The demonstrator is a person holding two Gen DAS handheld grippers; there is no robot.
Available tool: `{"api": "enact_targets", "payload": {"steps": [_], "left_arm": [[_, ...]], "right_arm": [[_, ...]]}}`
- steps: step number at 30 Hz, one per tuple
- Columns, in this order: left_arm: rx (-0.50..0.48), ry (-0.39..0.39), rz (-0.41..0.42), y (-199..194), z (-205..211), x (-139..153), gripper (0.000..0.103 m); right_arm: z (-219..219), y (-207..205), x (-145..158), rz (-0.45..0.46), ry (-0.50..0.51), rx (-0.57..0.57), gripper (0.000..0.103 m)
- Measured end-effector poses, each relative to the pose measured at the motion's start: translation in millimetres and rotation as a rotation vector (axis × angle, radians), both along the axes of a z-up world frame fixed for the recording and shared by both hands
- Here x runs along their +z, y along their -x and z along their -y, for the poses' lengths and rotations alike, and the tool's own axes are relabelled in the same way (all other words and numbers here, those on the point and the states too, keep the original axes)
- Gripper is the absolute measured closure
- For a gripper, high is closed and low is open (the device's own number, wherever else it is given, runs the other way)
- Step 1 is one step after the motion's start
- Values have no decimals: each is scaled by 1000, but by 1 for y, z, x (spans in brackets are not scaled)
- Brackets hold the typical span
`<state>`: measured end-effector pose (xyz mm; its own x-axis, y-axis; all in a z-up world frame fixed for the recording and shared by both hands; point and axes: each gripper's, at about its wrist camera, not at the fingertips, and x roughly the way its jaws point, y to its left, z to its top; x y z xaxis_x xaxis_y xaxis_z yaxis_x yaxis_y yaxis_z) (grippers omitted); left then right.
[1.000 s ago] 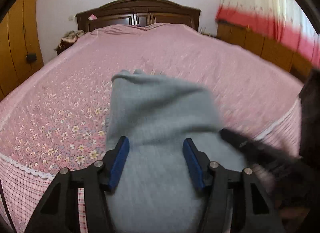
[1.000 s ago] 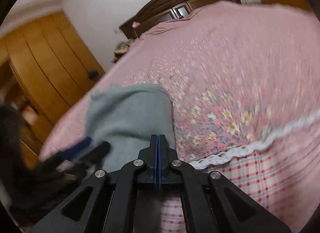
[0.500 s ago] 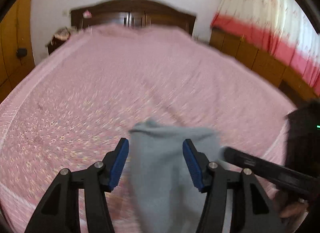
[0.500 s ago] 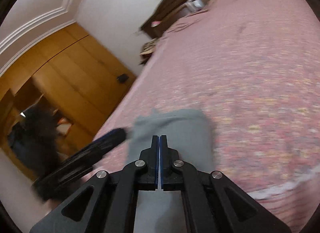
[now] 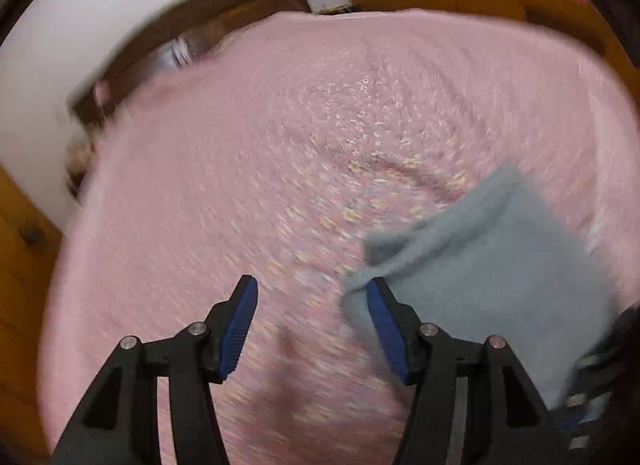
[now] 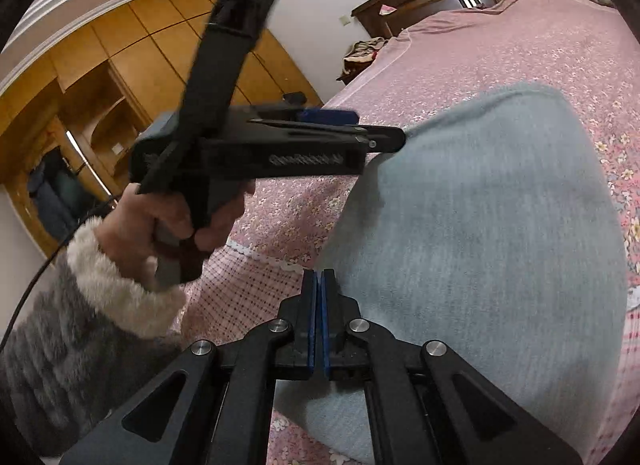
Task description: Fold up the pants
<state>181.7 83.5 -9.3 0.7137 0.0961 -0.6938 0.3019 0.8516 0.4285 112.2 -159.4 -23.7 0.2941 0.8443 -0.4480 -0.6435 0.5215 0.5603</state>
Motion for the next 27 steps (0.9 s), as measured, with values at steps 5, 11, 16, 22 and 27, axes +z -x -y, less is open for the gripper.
{"api": "enact_targets", "payload": {"steps": [5,11,16,22,27], "left_arm": [[132,-143,105,-31,-13,1,74],[-134,-261,34,8,-9,0,67],[-269,-349,-32,12,0,-29,67],[-32,-39,140,-38,-17,17,67],[38,-4,174,-27,-24,38,63]], "right_arm": [[6,12,-4,17,1,6,100],[2,15,-4,27,0,5,100],[1,16,-6,30,-2,5,100],[4,19,-9,31,-2,4,101],[6,26,-2,61,7,-23,100]]}}
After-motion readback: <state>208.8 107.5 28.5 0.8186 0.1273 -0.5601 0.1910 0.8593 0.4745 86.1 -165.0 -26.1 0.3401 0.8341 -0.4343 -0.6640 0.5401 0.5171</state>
